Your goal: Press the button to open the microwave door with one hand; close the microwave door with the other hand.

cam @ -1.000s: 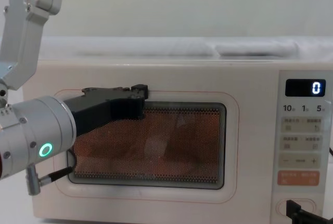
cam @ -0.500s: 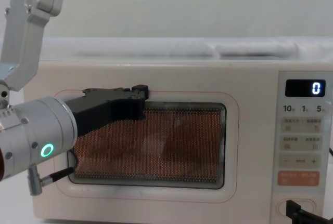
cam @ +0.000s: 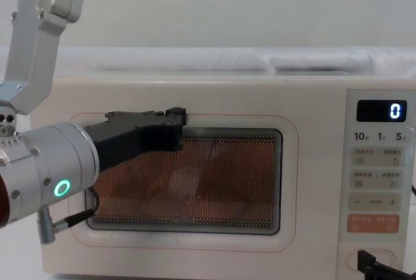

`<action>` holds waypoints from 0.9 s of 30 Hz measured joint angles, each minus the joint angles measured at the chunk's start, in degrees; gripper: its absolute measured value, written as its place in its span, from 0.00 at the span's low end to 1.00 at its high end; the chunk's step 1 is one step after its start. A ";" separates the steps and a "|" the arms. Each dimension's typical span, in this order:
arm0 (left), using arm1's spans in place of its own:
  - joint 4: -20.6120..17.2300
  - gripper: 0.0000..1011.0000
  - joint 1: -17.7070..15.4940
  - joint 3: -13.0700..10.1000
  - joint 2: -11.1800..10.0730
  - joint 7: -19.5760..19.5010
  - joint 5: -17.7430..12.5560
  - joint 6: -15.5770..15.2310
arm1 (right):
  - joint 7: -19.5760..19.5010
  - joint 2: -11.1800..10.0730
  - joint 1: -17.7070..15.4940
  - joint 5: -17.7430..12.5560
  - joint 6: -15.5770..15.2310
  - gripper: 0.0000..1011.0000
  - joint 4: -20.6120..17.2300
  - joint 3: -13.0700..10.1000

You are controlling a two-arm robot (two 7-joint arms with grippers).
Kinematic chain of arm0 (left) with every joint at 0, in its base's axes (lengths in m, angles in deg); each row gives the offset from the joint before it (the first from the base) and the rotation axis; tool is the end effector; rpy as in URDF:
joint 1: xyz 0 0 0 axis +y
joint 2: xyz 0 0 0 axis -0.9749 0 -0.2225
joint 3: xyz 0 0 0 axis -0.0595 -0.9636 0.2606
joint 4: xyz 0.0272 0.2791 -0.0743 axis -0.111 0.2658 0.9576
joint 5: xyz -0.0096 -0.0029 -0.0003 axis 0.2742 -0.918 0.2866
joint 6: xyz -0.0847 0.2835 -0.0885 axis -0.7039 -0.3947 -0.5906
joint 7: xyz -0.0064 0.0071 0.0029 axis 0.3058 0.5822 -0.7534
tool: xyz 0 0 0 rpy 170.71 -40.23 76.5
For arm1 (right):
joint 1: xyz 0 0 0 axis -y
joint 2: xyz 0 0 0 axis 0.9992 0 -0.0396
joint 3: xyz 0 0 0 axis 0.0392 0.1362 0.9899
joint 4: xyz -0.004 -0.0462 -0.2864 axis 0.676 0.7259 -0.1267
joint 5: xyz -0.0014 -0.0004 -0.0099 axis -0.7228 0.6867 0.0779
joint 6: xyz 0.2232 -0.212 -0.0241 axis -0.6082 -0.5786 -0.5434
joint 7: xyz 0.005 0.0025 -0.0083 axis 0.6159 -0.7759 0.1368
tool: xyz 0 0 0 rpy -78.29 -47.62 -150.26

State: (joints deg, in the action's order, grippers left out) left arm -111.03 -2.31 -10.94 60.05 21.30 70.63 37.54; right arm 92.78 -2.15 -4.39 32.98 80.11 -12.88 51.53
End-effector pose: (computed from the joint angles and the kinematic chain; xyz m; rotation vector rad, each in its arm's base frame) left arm 0.3840 -0.0203 -0.2136 -0.0830 -0.1136 1.0004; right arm 0.2904 0.0013 -0.3132 -0.0015 -0.0371 -1.2089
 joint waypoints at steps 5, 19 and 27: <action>0.29 0.00 -0.22 -0.06 0.08 0.01 -0.18 0.00 | 0.00 0.00 0.00 0.00 0.00 0.99 0.00 0.00; 0.82 0.00 -0.53 -0.04 0.27 0.15 -0.44 -0.24 | 0.00 0.00 0.01 0.00 0.00 0.99 0.00 0.00; -0.03 0.00 -0.05 0.36 0.28 0.14 -0.13 -0.31 | 0.00 0.00 0.00 0.00 0.00 0.99 0.00 0.00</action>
State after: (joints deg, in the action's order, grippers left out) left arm -111.07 -2.37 -10.58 60.33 21.45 70.51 37.24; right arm 92.78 -2.15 -4.39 32.97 80.11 -12.88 51.53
